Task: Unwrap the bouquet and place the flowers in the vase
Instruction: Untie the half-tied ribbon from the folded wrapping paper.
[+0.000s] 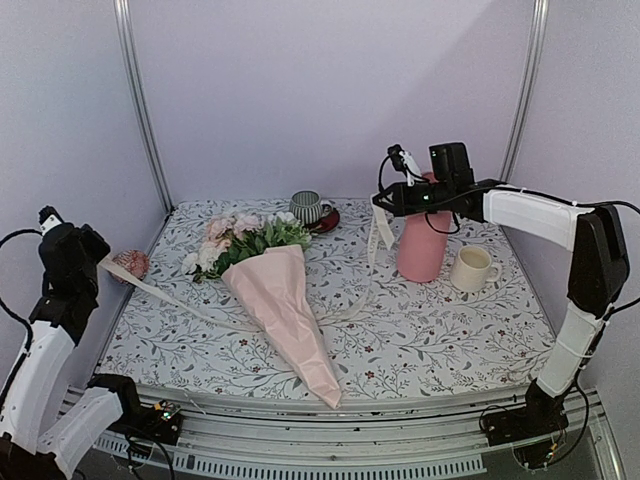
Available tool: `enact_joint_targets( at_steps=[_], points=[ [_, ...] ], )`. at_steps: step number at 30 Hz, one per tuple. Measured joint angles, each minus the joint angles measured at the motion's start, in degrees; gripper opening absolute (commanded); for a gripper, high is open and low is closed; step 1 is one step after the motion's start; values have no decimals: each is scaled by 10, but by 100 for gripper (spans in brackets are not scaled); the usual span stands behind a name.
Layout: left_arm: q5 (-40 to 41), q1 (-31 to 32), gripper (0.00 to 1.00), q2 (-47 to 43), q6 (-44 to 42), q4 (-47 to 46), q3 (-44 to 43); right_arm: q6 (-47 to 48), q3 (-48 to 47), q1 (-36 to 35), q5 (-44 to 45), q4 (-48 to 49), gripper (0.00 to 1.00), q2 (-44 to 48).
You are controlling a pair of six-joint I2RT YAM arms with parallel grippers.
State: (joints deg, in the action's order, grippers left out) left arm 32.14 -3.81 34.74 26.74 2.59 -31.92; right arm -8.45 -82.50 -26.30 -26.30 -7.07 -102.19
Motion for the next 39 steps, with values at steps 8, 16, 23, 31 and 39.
enact_joint_targets(
  at_steps=[8,16,23,31,39],
  points=[
    [-2,-1,0,-6,11,1,0,12,-58,-1,5,-24,2,0],
    [-26,-1,0,-7,23,0,12,20,-81,0,10,-31,2,1],
    [-49,-1,0,-7,31,-1,27,20,-81,0,11,-38,2,2],
    [-62,-1,0,-12,38,-1,41,20,-105,0,16,-57,2,19],
    [-70,-1,0,-14,44,-2,47,21,-149,0,20,-58,2,34]
  ],
)
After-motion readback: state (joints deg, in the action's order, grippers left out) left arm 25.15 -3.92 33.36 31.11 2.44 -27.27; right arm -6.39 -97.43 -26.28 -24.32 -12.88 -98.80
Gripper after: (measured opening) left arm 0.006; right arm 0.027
